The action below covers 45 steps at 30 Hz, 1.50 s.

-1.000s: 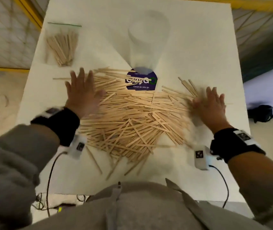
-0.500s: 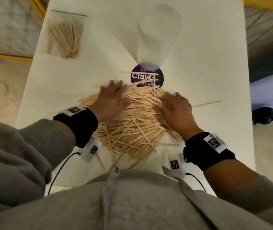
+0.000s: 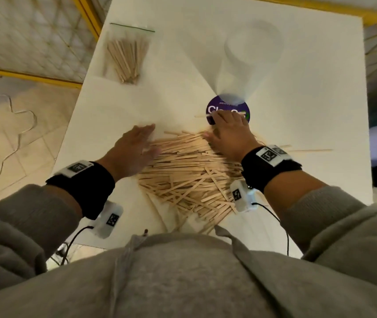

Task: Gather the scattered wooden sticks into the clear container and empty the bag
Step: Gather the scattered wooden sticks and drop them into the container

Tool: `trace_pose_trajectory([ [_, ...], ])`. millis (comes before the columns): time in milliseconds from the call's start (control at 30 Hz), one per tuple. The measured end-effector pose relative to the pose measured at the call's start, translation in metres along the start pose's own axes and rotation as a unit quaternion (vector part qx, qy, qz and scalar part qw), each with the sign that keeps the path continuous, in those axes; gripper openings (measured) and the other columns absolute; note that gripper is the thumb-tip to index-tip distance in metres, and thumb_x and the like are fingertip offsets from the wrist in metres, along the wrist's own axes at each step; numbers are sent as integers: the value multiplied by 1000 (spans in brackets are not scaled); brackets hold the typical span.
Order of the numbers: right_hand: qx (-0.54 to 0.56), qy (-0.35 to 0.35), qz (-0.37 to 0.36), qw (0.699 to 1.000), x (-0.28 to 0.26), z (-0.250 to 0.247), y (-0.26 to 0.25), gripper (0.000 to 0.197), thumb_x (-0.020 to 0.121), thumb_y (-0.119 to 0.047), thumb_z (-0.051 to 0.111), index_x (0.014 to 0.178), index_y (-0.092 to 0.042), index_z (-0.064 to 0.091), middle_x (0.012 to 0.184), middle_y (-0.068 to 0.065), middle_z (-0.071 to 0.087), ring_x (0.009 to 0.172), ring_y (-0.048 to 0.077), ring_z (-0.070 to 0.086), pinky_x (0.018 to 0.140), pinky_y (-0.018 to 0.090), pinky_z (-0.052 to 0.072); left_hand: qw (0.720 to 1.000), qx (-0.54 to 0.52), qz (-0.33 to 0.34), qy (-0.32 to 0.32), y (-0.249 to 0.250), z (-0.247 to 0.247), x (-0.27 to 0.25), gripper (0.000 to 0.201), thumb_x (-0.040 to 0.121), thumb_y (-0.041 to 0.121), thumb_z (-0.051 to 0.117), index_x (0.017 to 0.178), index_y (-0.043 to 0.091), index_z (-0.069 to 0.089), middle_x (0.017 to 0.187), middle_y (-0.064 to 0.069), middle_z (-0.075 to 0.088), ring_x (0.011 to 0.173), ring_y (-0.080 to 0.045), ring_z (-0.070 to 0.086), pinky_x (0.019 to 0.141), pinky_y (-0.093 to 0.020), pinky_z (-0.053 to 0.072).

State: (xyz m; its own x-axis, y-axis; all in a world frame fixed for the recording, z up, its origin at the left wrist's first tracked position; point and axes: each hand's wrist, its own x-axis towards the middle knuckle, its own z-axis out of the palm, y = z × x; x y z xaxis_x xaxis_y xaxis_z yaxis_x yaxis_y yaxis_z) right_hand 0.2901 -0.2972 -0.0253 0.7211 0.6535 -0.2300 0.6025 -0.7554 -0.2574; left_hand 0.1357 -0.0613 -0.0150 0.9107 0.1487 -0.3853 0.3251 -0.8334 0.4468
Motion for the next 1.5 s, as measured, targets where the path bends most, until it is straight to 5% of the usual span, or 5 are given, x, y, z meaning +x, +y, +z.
trace_pose_trajectory([
  [233,-21,-17,11,1000,-37,-2,13,57,82,-38,63,134,-19,47,127,9,49,116,32,43,101,44,34,995,75,63,17,12,15,7,85,77,59,50,145,13,31,141,-15,42,127,-39,39,105,-49,35],
  [867,25,-105,-33,994,-32,-22,20,32,86,-14,58,116,-5,49,117,19,55,103,35,55,83,33,41,970,212,102,55,53,-3,32,18,93,13,46,107,2,52,101,-20,54,86,-37,52,67,-39,34],
  [1067,160,-60,5,985,-40,-36,32,21,92,-4,45,112,-4,50,114,19,49,102,29,49,79,26,33,993,-44,-3,114,46,-5,18,17,94,12,45,106,2,52,103,-21,59,90,-36,56,76,-40,44],
  [1333,400,55,30,914,-46,-63,-3,24,101,-19,42,122,-9,50,97,-3,55,82,10,51,64,11,37,922,-363,-34,130,131,6,10,6,96,17,44,94,12,46,95,-11,60,87,-22,57,75,-29,42],
  [1500,456,19,1,890,-42,-52,-16,24,99,-18,45,120,-7,52,81,-6,53,67,5,45,65,25,37,900,-414,-6,134,164,-1,15,17,99,25,42,108,11,44,101,-3,59,90,-13,59,73,-26,44],
])
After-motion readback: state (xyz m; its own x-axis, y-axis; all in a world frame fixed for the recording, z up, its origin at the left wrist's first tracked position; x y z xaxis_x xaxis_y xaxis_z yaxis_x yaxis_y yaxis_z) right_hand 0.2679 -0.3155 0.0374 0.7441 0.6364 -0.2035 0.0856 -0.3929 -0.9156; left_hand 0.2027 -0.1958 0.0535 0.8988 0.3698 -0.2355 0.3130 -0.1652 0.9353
